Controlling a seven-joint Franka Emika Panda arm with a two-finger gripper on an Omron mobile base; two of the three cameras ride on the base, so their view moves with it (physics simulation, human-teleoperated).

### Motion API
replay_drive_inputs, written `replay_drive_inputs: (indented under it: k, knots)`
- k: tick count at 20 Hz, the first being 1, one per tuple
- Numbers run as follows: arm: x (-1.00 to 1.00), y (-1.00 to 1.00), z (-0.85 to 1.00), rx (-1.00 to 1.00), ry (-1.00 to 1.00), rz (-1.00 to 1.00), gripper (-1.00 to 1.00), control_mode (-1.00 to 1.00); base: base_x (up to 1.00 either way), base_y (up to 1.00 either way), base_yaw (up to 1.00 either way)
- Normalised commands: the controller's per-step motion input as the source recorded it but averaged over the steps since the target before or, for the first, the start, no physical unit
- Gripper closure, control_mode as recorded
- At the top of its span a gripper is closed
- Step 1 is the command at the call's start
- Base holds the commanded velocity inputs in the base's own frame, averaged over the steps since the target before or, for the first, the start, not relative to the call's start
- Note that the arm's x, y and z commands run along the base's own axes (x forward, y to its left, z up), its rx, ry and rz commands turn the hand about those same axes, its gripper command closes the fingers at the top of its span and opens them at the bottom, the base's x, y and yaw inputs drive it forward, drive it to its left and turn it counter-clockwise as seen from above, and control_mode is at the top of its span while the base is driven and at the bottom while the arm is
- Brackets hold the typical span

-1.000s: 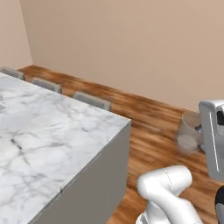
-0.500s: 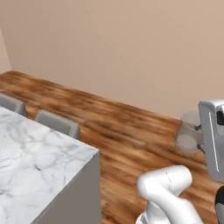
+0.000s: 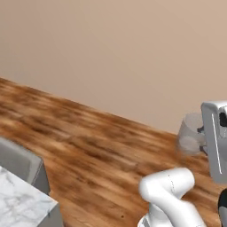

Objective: There is a bowl on the dining counter. Grab a lemon wedge from the fridge and place it in the bowl. Then get the liquor bottle and glass cup from the cabinet and place them next to the bowl.

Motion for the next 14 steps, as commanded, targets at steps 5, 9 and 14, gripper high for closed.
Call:
replay_drive_inputs:
  k: [5, 9, 14]
  knots:
    - [0.00, 0.00, 0.00, 0.00, 0.00, 0.00, 1.00, 1.00, 1.00, -0.10, 0.27]
    - [0.00, 0.00, 0.00, 0.00, 0.00, 0.00, 1.00, 1.00, 1.00, 0.00, 0.38]
    - [0.00, 0.00, 0.00, 0.00, 0.00, 0.00, 1.00, 1.00, 1.00, 0.00, 0.42]
